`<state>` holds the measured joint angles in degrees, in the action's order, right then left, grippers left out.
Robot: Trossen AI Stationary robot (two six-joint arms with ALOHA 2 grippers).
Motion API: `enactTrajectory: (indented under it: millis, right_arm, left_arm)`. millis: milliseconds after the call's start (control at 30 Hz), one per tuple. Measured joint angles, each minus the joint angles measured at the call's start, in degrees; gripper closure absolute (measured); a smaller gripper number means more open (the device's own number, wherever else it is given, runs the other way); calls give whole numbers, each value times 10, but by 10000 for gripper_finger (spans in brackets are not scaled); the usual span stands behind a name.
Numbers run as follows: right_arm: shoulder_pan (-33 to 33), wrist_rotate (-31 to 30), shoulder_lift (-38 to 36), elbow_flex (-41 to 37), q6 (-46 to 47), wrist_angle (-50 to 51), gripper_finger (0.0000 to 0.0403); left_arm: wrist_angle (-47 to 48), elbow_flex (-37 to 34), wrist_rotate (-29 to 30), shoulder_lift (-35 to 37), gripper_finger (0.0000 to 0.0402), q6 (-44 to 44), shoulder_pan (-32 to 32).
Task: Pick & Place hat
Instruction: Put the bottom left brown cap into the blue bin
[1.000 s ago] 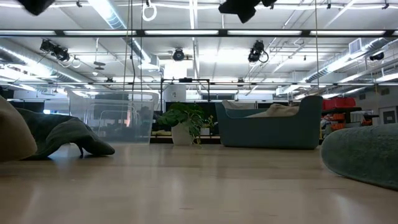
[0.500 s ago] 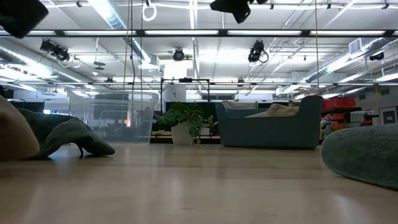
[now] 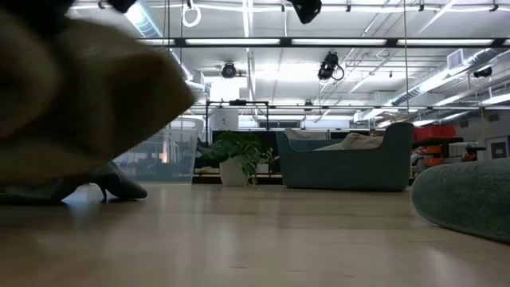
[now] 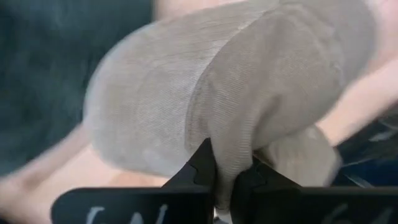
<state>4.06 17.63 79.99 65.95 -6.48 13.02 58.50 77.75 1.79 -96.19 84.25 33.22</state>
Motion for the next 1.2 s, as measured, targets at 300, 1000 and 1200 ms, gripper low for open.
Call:
enactTrajectory:
  millis: [300, 1000, 1200]
  right_arm:
    - [23, -18, 21, 0, 0, -27, 183]
    - [12, -195, 98, 0, -21, -39, 186]
    - [3, -196, 100, 0, -51, -3, 258]
  left_arm:
    - [-5, 59, 56, 3, 383, -185, -114]
    - [-154, 84, 66, 3, 389, -477, -241]
    - [-152, 84, 65, 3, 369, -490, -247]
